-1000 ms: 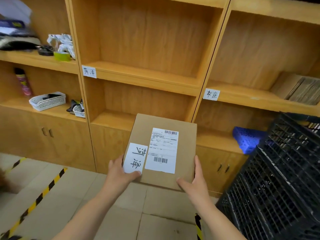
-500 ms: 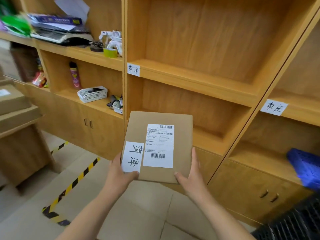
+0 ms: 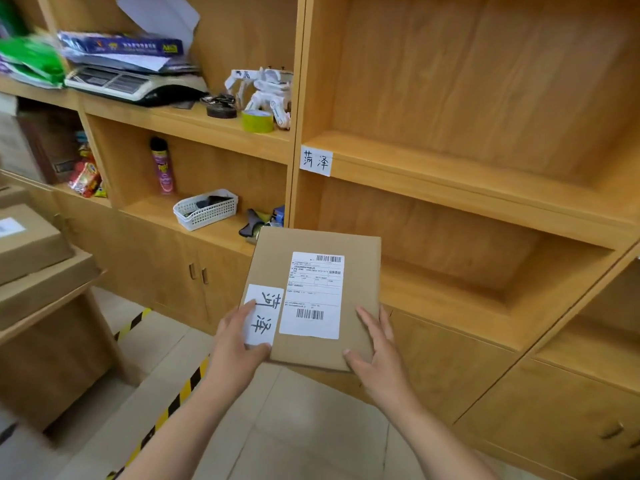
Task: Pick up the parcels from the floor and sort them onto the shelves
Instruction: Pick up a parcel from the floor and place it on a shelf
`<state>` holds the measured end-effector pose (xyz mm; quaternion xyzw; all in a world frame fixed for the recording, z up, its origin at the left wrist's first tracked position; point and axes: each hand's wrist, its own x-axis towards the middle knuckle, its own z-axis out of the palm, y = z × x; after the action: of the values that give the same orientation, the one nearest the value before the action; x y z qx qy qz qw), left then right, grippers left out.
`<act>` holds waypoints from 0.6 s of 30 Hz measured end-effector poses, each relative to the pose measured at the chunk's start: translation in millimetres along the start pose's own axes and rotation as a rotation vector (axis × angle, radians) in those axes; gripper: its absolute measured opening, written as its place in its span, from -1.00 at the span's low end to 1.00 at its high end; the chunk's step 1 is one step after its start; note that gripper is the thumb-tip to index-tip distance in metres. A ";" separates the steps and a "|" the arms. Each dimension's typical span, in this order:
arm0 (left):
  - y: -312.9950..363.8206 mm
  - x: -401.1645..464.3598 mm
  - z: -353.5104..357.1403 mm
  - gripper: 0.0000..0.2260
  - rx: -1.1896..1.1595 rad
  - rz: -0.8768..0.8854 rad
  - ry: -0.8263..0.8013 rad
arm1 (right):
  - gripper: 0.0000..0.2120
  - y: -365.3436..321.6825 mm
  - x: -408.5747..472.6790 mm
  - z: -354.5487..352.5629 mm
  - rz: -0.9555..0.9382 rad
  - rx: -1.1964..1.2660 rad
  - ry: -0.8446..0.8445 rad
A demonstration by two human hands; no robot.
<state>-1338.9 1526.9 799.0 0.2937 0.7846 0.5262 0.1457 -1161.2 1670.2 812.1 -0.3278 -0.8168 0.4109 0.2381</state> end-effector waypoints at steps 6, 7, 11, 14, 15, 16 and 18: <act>-0.1 70.3 1.6 -0.33 -0.026 0.013 -0.029 | -0.39 -3.2 60.2 10.3 0.008 0.012 0.059; 2.8 82.7 2.8 -0.33 -0.031 0.023 -0.025 | -0.39 -3.7 72.5 10.9 -0.006 0.010 0.068; 14.9 135.4 3.7 -0.34 -0.006 0.069 0.024 | -0.41 -7.2 126.0 12.5 -0.052 -0.005 0.087; 32.1 174.7 4.2 -0.34 0.016 0.113 0.046 | -0.41 -9.7 168.0 6.5 -0.106 -0.004 0.103; 40.1 187.7 5.0 -0.33 0.017 0.134 0.055 | -0.41 -11.4 181.9 2.3 -0.126 -0.008 0.114; 47.4 201.4 6.6 -0.32 0.014 0.154 0.060 | -0.40 -13.5 195.6 -2.9 -0.150 -0.010 0.129; 62.8 228.4 11.6 -0.31 -0.002 0.187 0.063 | -0.37 -17.4 222.3 -15.5 -0.197 -0.020 0.165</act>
<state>-1492.7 1692.9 869.9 0.3486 0.7576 0.5471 0.0714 -1306.2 1832.9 861.6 -0.2808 -0.8266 0.3491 0.3405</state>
